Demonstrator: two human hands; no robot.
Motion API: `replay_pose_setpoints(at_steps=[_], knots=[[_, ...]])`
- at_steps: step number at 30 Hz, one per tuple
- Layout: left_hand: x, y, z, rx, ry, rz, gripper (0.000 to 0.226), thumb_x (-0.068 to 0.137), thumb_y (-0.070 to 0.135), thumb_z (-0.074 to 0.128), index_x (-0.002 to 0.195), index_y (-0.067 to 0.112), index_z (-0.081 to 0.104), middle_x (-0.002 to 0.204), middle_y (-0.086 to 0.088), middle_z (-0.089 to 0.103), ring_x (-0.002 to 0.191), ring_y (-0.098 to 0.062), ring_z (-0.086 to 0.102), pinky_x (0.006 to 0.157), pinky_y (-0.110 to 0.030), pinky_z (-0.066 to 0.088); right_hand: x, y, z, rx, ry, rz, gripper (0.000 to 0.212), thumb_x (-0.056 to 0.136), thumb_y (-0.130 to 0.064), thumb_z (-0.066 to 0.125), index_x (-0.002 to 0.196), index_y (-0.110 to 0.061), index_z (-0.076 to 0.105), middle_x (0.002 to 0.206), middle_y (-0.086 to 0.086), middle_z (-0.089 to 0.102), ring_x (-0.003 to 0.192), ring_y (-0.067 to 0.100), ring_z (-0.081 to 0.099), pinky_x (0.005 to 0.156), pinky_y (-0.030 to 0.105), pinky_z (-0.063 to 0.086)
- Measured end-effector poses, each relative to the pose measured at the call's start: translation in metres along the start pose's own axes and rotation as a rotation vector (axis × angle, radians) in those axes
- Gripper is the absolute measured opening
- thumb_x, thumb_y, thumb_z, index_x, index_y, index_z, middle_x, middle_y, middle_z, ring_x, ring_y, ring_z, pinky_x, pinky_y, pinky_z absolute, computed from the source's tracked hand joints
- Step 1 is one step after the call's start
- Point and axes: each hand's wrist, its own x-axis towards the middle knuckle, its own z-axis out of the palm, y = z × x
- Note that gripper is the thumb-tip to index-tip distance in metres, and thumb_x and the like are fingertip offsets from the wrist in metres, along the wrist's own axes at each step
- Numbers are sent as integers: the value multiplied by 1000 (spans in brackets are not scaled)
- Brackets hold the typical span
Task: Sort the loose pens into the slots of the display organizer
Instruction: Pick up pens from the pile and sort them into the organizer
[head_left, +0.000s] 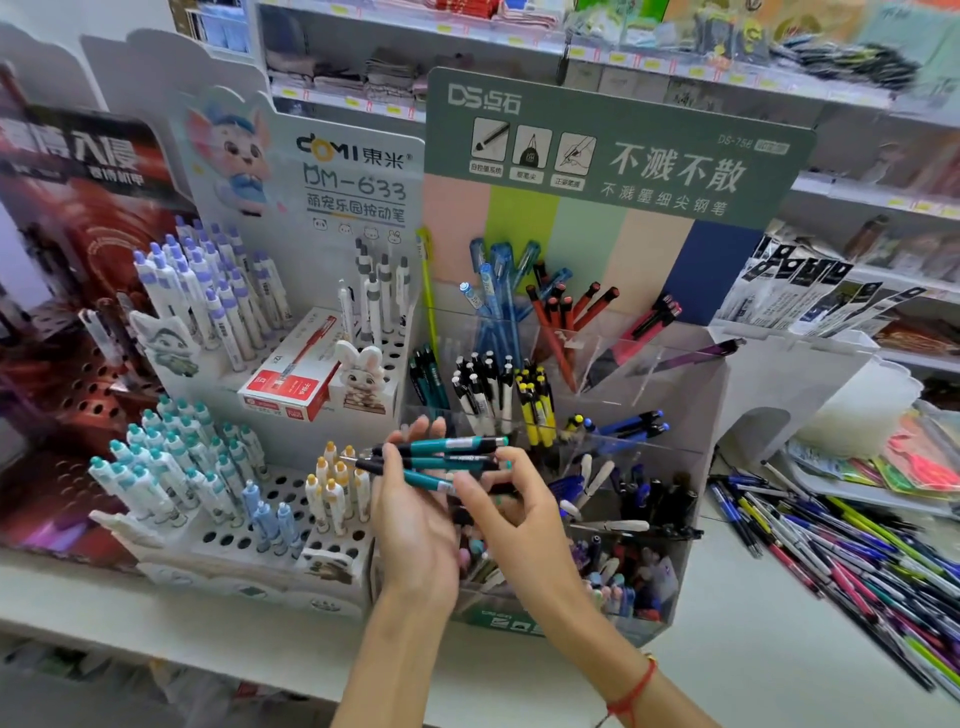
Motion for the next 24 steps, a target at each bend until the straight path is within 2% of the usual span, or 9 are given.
replay_pose_setpoints(at_steps=[2, 4, 8, 11, 13, 16, 19, 21, 24], knots=[[0, 4, 3, -17, -49, -68, 43, 104, 35, 25, 126, 18, 59, 125, -5, 64, 117, -22, 59, 100, -45, 43, -1, 2, 2, 22, 8, -30, 33, 81, -39, 73, 110, -33, 59, 96, 2, 66, 58, 22, 56, 55, 34, 49], [-1, 6, 5, -25, -103, -135, 44, 103, 36, 26, 125, 23, 62, 123, -3, 65, 115, -20, 60, 94, -42, 47, 1, -3, 6, 85, 55, -82, 42, 78, -29, 76, 115, -24, 58, 104, 4, 69, 69, 26, 67, 61, 31, 56], [0, 3, 9, -2, -215, -239, 42, 102, 34, 33, 124, 16, 63, 124, -12, 65, 112, -21, 63, 91, -33, 46, 22, -22, 7, 124, 139, -280, 28, 80, -24, 76, 104, -15, 65, 104, 5, 71, 95, 19, 69, 83, 34, 57], [10, 12, 10, 88, -272, -200, 41, 100, 31, 39, 132, 10, 54, 129, -12, 61, 123, -20, 56, 106, -37, 39, 46, -33, 4, -135, 110, -430, 11, 89, -23, 66, 89, -13, 62, 86, -4, 68, 84, 14, 68, 79, 31, 56], [16, 21, 9, 272, -300, -135, 38, 97, 34, 46, 125, 14, 59, 122, -5, 67, 118, -15, 60, 100, -35, 45, 61, -44, 0, -254, 110, -519, 9, 93, -17, 61, 87, -10, 58, 76, -7, 63, 71, 8, 65, 68, 24, 54], [29, 28, -10, 815, -101, 303, 31, 91, 31, 59, 121, 22, 58, 108, 7, 70, 103, -7, 65, 85, -18, 49, 90, -58, -8, -297, 164, -583, 11, 94, -14, 58, 85, -8, 57, 72, -11, 59, 65, 3, 60, 65, 21, 51], [41, 38, -26, 1260, 203, 815, 41, 88, 24, 64, 128, 23, 51, 126, 5, 55, 117, -10, 50, 94, -12, 37, 120, -57, -10, -556, 141, -598, 17, 92, -28, 61, 83, -14, 60, 70, -2, 63, 63, 19, 61, 61, 38, 52], [54, 46, -30, 1432, 188, 986, 56, 86, 19, 66, 138, 18, 43, 143, -2, 41, 132, -14, 35, 109, -14, 24, 134, -52, -7, -805, 89, -596, 21, 90, -36, 60, 84, -16, 61, 69, 3, 66, 62, 25, 61, 56, 38, 50], [69, 53, -28, 1699, 49, 1111, 67, 85, 8, 65, 145, 16, 36, 151, -4, 33, 142, -18, 25, 117, -36, 21, 144, -49, 0, -1168, 11, -504, 29, 91, -42, 58, 83, -15, 59, 72, 5, 66, 70, 27, 63, 56, 35, 46]])
